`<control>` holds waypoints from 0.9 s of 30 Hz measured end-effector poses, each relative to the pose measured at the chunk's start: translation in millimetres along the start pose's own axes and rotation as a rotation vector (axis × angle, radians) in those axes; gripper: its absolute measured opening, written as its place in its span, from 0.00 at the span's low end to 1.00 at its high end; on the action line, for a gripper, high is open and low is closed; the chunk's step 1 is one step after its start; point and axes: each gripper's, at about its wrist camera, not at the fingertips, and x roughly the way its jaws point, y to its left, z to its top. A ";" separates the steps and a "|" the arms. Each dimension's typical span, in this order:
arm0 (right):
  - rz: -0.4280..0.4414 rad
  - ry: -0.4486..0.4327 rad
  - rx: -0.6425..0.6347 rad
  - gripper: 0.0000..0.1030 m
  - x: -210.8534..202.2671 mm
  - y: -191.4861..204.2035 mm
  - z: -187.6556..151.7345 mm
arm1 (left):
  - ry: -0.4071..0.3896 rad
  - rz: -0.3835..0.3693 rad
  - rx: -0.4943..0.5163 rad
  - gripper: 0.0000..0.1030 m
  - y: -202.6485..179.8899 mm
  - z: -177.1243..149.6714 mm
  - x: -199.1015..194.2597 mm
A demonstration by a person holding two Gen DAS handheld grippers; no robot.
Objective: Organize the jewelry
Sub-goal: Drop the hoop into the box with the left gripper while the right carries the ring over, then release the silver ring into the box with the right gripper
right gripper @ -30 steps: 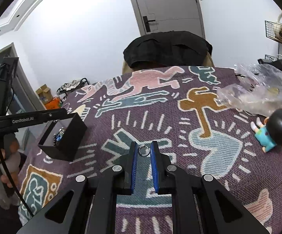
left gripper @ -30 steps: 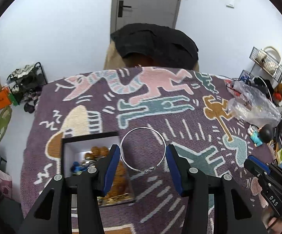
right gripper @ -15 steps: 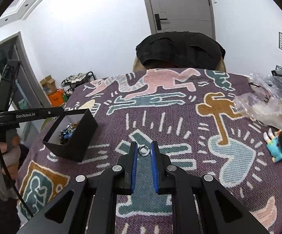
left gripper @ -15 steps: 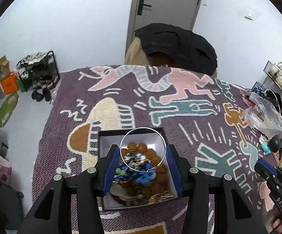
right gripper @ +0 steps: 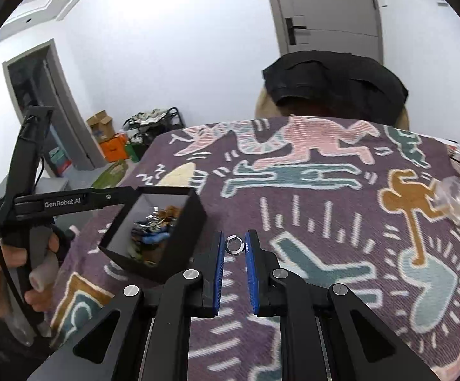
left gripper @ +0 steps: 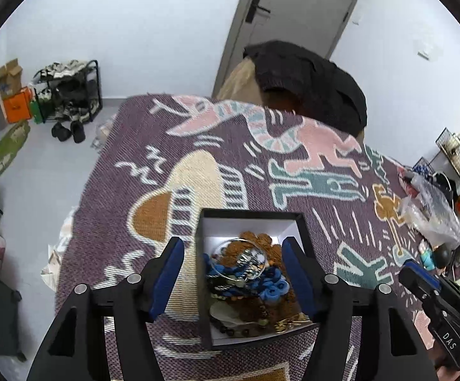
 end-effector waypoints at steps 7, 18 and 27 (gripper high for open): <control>0.059 0.021 -0.038 0.14 18.3 32.2 18.3 | -0.025 -0.006 -0.027 0.64 18.3 -3.3 -16.5; 0.130 0.092 -0.057 0.14 62.9 70.8 40.7 | -0.091 -0.002 -0.065 0.78 38.0 -6.2 -40.3; 0.100 0.082 -0.004 0.58 53.4 53.1 39.0 | -0.151 0.009 -0.066 0.91 38.4 -7.3 -57.5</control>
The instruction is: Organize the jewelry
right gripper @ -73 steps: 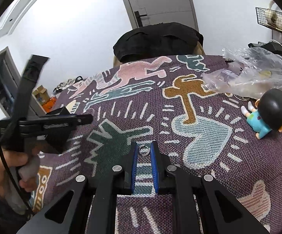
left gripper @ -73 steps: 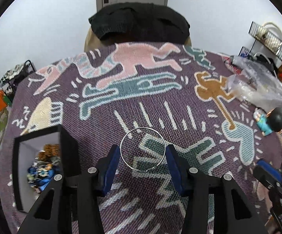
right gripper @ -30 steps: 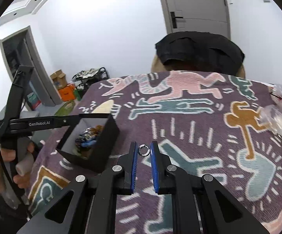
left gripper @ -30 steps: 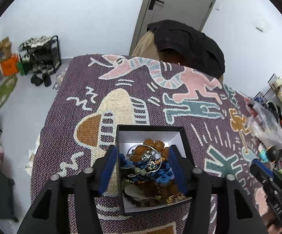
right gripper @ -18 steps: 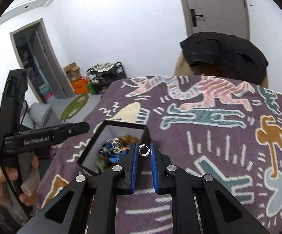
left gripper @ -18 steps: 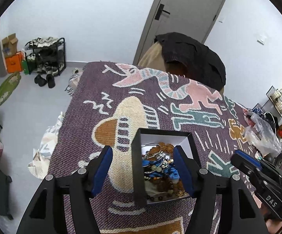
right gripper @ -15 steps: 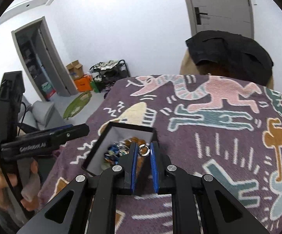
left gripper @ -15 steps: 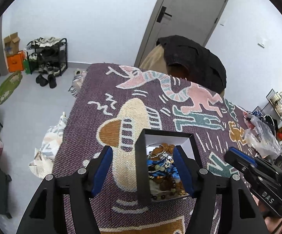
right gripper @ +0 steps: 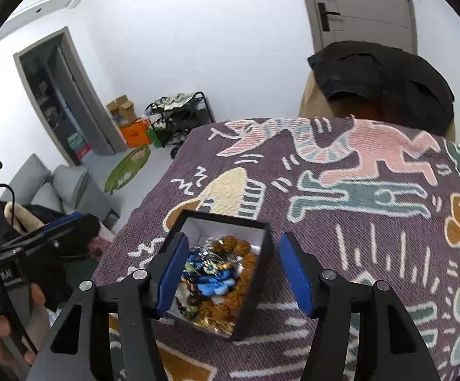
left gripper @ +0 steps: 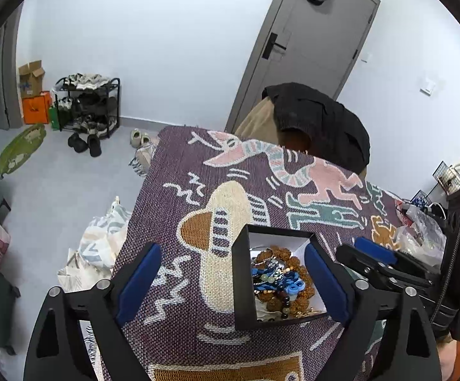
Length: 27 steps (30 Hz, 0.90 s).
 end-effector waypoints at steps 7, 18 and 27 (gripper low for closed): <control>-0.006 -0.020 0.058 0.72 -31.1 -23.9 -18.2 | -0.031 -0.032 0.036 0.96 -15.8 -7.8 -11.6; -0.009 -0.079 0.104 0.86 -84.7 -45.9 -39.7 | -0.049 -0.065 0.119 0.98 -53.8 -23.5 -26.4; -0.060 -0.120 0.170 1.00 -122.6 -67.8 -61.3 | -0.124 -0.091 0.152 1.00 -77.0 -38.7 -59.5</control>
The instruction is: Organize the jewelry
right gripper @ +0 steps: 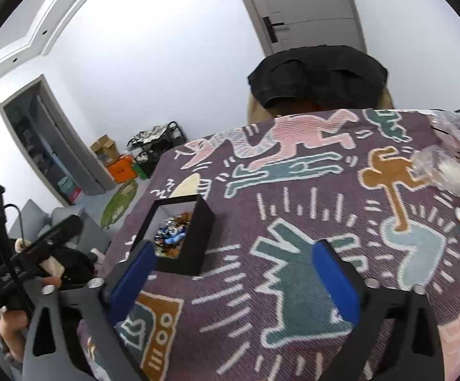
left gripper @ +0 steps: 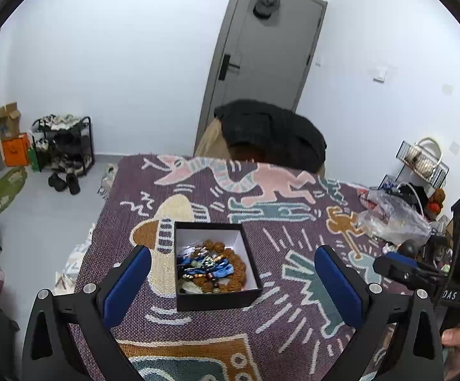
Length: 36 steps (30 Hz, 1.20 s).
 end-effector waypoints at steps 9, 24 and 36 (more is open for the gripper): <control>-0.020 -0.037 0.018 1.00 -35.6 -14.2 -19.2 | -0.048 -0.008 0.033 1.00 -19.7 -8.4 -30.1; -0.065 -0.065 0.000 1.00 -78.4 -12.6 -49.3 | -0.056 0.041 0.120 1.00 -40.9 -38.2 -69.0; -0.110 -0.086 -0.029 1.00 -98.3 -6.9 -72.2 | -0.079 0.053 0.165 1.00 -52.5 -59.4 -93.5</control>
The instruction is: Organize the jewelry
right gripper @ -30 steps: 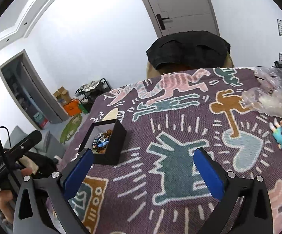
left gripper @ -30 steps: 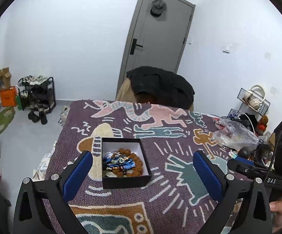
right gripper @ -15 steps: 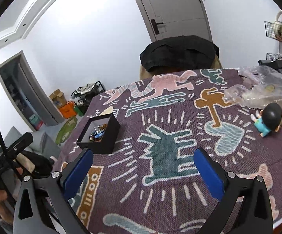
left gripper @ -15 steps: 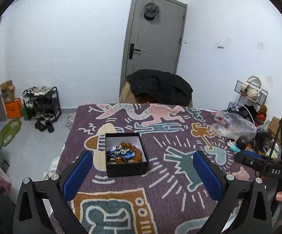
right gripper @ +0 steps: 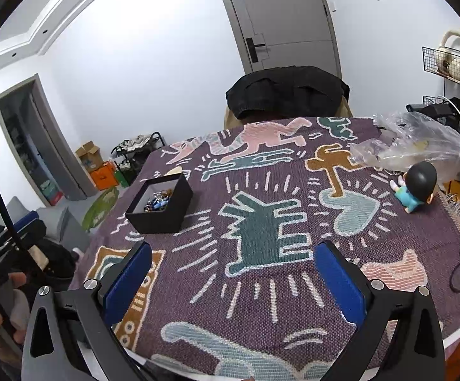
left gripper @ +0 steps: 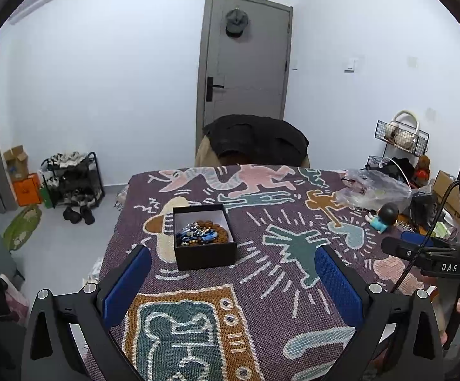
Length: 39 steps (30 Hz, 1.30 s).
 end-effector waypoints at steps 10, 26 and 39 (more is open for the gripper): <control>-0.007 -0.011 0.030 1.00 0.8 -8.0 0.5 | -0.008 0.016 -0.001 1.00 -2.0 -2.9 2.5; -0.024 -0.027 0.027 1.00 5.2 -11.9 -2.6 | -0.012 0.009 -0.008 1.00 -1.9 -6.1 3.5; -0.025 -0.030 0.021 1.00 5.5 -10.1 -1.6 | 0.004 0.021 -0.019 1.00 2.6 -5.9 7.1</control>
